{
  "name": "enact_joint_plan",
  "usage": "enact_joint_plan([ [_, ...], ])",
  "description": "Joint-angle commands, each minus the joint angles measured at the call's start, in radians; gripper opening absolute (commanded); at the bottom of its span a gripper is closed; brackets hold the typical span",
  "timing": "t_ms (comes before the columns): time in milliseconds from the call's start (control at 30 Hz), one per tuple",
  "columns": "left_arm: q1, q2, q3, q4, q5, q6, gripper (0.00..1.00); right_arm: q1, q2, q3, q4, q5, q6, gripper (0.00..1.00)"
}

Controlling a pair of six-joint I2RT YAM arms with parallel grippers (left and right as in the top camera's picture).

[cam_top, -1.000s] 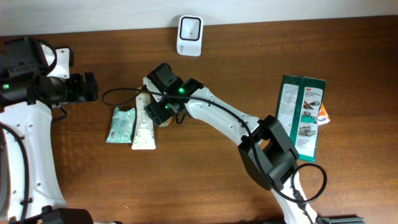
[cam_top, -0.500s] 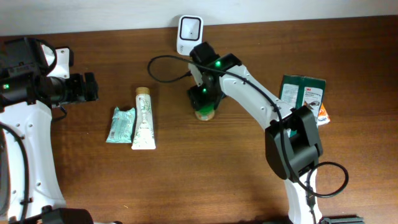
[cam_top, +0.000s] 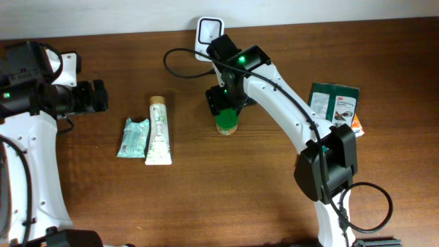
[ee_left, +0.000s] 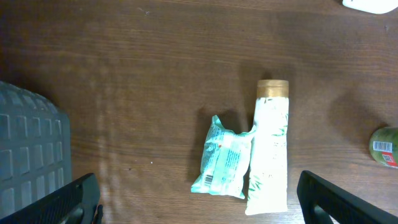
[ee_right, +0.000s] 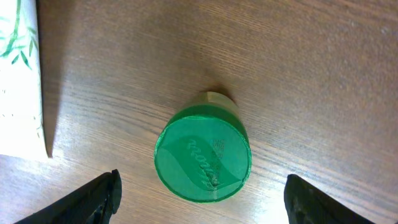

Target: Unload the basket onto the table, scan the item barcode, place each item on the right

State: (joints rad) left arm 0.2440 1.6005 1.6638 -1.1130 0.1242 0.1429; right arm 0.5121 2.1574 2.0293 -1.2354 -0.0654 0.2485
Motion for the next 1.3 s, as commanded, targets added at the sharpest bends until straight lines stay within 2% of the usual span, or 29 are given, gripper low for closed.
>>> enact_joint_plan([
  [0,0.001,-0.006,0.004,0.002,0.011,0.02,0.99,0.013,0.016,0.017,-0.024,0.063,0.154,0.81],
  [433,0.001,-0.006,0.004,0.002,0.011,0.02,0.99,0.027,0.139,-0.006,0.039,0.021,0.182,0.8],
  [667,0.001,-0.006,0.004,0.002,0.011,0.02,0.99,0.032,0.139,-0.026,0.011,0.025,0.122,0.63],
  [833,0.001,-0.006,0.004,0.002,0.011,0.02,0.99,0.032,0.139,-0.029,-0.011,0.025,0.123,0.65],
  [867,0.001,-0.006,0.004,0.002,0.011,0.02,0.99,0.032,0.139,-0.029,-0.018,0.025,0.122,0.7],
  [1067,0.001,-0.006,0.004,0.002,0.011,0.02,0.99,0.032,0.139,-0.029,-0.025,0.025,0.123,0.7],
  [1167,0.001,-0.006,0.004,0.002,0.011,0.02,0.99,0.031,0.138,-0.024,-0.023,0.024,0.123,0.63],
  [1267,0.001,-0.006,0.004,0.002,0.011,0.02,0.99,0.03,0.138,0.065,-0.069,0.021,0.122,0.57],
])
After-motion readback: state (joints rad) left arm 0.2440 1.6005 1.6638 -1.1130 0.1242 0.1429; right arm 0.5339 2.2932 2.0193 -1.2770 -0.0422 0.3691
